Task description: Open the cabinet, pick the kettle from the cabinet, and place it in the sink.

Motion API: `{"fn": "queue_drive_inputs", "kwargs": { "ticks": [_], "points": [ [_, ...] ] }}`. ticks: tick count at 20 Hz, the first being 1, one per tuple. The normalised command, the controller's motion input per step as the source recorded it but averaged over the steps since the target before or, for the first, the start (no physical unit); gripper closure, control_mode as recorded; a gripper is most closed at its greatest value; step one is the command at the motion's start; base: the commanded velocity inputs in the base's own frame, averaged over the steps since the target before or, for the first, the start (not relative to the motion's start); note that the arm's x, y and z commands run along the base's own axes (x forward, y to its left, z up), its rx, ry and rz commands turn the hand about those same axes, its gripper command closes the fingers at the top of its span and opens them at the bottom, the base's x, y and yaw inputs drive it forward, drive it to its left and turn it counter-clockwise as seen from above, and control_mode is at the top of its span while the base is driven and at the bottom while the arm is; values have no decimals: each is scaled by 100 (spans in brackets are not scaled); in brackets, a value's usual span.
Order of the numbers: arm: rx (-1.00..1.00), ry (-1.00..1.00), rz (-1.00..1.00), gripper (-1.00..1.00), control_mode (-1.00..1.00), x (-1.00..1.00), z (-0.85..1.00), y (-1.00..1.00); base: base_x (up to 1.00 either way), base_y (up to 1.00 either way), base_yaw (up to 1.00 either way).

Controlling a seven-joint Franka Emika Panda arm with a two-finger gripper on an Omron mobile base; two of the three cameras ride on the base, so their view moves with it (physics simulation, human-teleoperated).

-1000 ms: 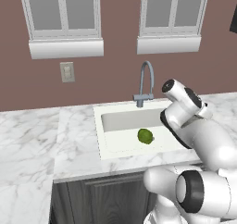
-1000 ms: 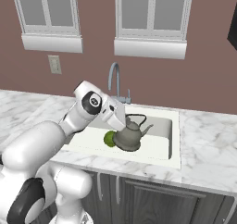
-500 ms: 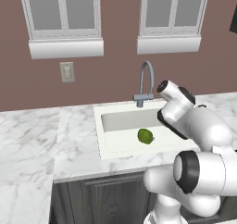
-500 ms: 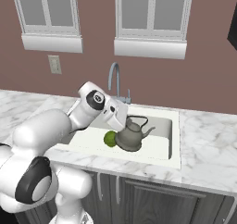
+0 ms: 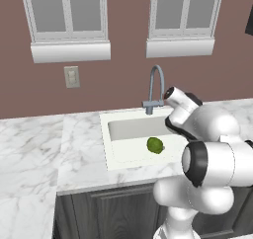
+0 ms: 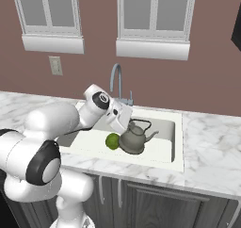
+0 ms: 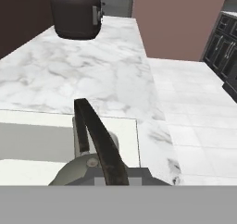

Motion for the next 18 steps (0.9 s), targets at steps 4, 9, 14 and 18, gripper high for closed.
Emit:
{"fn": "queue_drive_inputs", "kwargs": {
  "ticks": [4, 9, 14, 18],
  "points": [
    [0, 0, -2, 100, -100, 19, -21, -4, 0, 0, 0],
    [0, 0, 0, 100, -100, 9, -22, -7, 0, 0, 0],
    [0, 0, 0, 100, -100, 1, -24, -10, 0, 0, 0],
    [0, 0, 0, 100, -100, 2, -20, -15, 0, 0, 0]
  ]
}}
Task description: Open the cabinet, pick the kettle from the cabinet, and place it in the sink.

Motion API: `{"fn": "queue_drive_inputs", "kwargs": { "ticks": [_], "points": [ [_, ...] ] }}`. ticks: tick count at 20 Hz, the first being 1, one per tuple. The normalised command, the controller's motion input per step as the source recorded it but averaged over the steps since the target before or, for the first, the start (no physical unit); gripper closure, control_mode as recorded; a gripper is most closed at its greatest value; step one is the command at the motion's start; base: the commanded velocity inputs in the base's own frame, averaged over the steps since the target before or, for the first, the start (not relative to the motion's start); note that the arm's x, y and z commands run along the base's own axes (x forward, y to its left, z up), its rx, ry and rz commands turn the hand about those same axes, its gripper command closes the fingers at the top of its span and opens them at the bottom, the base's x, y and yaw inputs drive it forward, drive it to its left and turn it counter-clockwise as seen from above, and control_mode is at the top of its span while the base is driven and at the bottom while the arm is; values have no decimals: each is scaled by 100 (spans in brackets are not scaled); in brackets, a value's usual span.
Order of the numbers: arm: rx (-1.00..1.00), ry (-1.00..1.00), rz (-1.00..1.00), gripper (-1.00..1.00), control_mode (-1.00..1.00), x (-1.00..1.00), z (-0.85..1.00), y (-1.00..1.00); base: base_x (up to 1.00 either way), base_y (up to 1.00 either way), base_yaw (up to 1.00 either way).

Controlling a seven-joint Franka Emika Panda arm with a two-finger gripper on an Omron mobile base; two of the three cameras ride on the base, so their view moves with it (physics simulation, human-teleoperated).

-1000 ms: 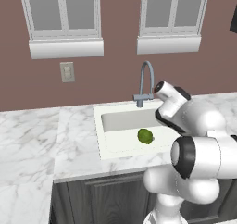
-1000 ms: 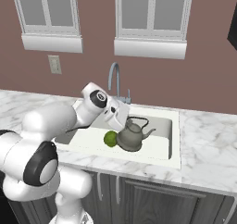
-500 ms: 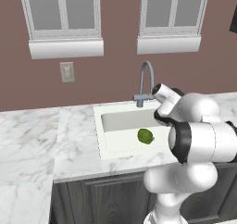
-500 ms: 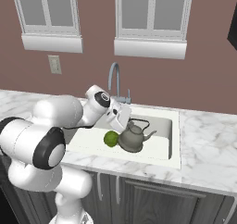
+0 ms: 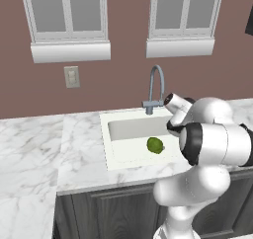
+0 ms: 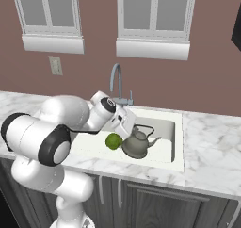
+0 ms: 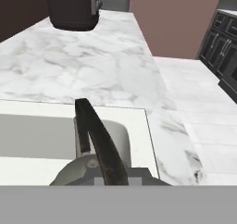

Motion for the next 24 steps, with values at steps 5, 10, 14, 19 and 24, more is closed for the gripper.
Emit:
{"fn": "queue_drive_inputs", "kwargs": {
  "ticks": [5, 10, 14, 19, 24],
  "points": [
    [0, 0, 1, 100, -100, 6, -17, -10, 0, 0, 0],
    [0, 0, 2, 100, -100, 15, -14, -3, 0, 0, 0],
    [0, 0, 4, 100, -100, 17, -4, -2, 0, 0, 0],
    [-1, 0, 4, 100, -100, 22, 0, 0, 0, 0, 0],
    [-4, 0, 1, 100, -100, 18, -6, -3, 0, 0, 0]
  ]
}}
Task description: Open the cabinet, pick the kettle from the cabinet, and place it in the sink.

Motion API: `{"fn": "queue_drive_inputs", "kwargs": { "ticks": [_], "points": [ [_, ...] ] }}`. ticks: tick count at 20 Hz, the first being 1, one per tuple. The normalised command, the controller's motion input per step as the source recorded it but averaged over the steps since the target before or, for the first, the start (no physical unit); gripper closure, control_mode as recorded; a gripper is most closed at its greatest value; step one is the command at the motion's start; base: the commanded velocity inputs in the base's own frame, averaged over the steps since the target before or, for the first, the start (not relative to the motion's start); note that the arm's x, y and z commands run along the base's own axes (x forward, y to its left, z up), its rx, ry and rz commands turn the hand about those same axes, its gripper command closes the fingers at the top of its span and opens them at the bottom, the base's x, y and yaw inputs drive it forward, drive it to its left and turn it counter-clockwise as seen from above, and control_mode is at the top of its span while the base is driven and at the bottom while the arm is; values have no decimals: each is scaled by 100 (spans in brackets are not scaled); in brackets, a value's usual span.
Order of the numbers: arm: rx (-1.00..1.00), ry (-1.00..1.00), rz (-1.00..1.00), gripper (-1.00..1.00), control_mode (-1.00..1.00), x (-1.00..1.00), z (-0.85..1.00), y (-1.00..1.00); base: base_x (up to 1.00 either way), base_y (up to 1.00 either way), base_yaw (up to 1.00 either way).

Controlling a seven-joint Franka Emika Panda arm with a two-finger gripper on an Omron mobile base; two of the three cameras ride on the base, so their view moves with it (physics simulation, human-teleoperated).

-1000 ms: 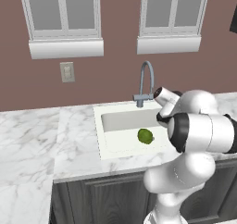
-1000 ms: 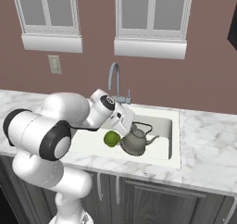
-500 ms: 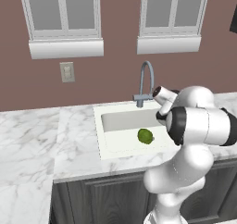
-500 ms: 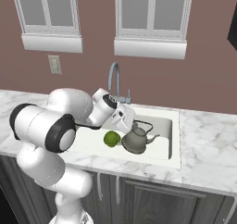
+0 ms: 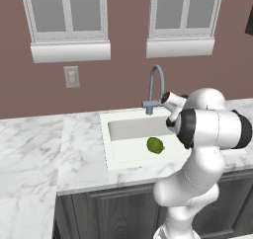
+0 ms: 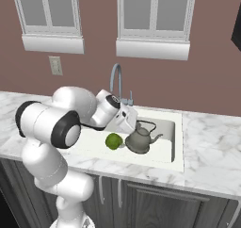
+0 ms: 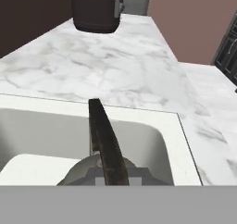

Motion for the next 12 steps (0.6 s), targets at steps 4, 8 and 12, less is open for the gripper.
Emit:
{"fn": "queue_drive_inputs", "kwargs": {
  "ticks": [4, 8, 12],
  "points": [
    [-6, 0, 2, 100, -100, 16, -16, -9, 0, 0, 0],
    [-3, 0, 5, 100, -100, 13, -19, -13, 0, 0, 0],
    [0, 0, 7, 100, -100, 8, -21, -11, 0, 0, 0]
  ]
}}
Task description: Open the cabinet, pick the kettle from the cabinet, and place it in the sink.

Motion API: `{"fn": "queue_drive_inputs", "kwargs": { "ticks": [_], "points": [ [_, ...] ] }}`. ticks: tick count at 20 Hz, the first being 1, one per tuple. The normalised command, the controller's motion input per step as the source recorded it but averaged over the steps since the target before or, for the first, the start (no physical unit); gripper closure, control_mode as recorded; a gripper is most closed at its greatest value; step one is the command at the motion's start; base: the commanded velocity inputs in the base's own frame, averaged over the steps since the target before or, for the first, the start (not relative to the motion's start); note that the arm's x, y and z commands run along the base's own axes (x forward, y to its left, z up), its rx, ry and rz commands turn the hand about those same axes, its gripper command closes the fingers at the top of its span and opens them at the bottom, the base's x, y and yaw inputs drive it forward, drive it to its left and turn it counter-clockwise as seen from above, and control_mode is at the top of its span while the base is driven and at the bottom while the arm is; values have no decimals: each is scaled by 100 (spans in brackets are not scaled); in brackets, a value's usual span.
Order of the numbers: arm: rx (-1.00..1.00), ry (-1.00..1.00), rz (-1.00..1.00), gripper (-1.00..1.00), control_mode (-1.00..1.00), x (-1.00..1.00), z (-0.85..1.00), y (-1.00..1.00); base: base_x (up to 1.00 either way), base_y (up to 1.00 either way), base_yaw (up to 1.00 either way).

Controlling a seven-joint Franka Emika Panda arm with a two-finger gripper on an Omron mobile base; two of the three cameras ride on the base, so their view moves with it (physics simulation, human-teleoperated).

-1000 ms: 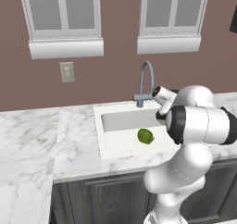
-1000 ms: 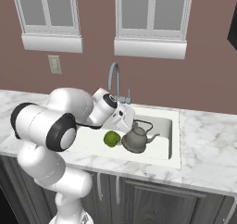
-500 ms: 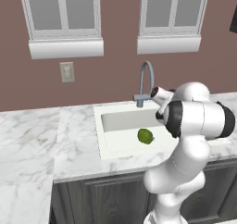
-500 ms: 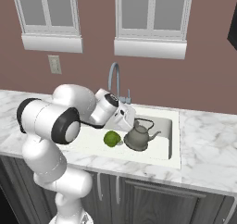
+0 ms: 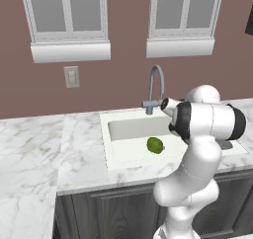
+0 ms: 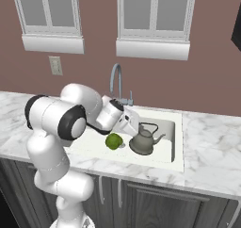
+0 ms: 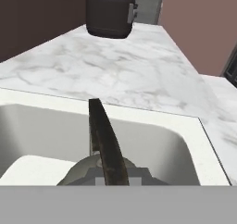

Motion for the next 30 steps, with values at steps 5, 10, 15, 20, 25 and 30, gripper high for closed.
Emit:
{"fn": "queue_drive_inputs", "kwargs": {
  "ticks": [5, 10, 15, 20, 25, 30],
  "points": [
    [0, 0, 7, 100, -100, 12, -16, -5, 0, 0, 0],
    [0, 0, 8, 100, -100, 8, -18, 0, 0, 0, 0],
    [0, 0, 6, 100, -100, 9, -17, 0, 0, 0, 0],
    [0, 0, 1, 100, -100, 14, -15, 0, 0, 0, 0],
    [0, 0, 0, 100, -100, 21, -11, 2, 0, 0, 0],
    [0, 0, 0, 100, -100, 24, -11, 2, 0, 0, 0]
  ]
}}
